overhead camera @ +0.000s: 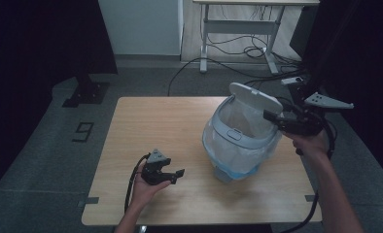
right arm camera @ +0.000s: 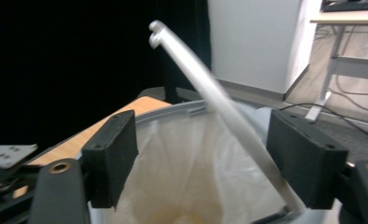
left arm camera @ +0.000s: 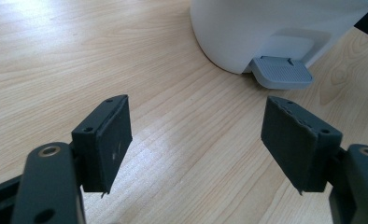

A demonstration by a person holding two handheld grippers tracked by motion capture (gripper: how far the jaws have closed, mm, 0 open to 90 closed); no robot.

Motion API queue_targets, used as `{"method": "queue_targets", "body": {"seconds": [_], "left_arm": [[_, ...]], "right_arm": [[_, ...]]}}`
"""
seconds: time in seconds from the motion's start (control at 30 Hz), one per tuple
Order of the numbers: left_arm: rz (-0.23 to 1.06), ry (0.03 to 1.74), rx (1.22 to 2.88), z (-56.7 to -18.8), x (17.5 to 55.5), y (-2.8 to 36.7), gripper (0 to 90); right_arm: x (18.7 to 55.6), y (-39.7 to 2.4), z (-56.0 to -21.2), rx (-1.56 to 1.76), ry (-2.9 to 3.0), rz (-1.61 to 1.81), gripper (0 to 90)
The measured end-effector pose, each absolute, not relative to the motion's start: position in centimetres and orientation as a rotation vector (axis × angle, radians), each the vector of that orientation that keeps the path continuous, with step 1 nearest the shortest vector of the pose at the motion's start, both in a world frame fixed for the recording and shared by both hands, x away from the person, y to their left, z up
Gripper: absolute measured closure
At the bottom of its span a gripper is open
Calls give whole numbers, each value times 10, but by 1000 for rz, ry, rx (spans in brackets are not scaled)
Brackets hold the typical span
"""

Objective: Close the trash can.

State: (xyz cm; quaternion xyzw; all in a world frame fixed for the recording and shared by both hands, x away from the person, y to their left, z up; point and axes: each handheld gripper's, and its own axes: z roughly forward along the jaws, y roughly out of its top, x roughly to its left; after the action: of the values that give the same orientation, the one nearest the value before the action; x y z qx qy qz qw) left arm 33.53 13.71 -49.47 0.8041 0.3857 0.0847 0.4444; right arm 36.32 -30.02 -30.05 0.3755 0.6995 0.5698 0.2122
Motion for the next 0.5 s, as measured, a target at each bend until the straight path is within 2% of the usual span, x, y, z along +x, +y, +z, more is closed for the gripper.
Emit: {"method": "queue_targets", "body": {"seconds": [0.2,0.5], "left_arm": [[208,959,1995,-496,335,137,247],[208,960,2001,-497,335,138,247]], "right_arm": [[353,-291,-310,1047,1999,1597,211],[359,-275,-323,1056,2055,1571,209]]}}
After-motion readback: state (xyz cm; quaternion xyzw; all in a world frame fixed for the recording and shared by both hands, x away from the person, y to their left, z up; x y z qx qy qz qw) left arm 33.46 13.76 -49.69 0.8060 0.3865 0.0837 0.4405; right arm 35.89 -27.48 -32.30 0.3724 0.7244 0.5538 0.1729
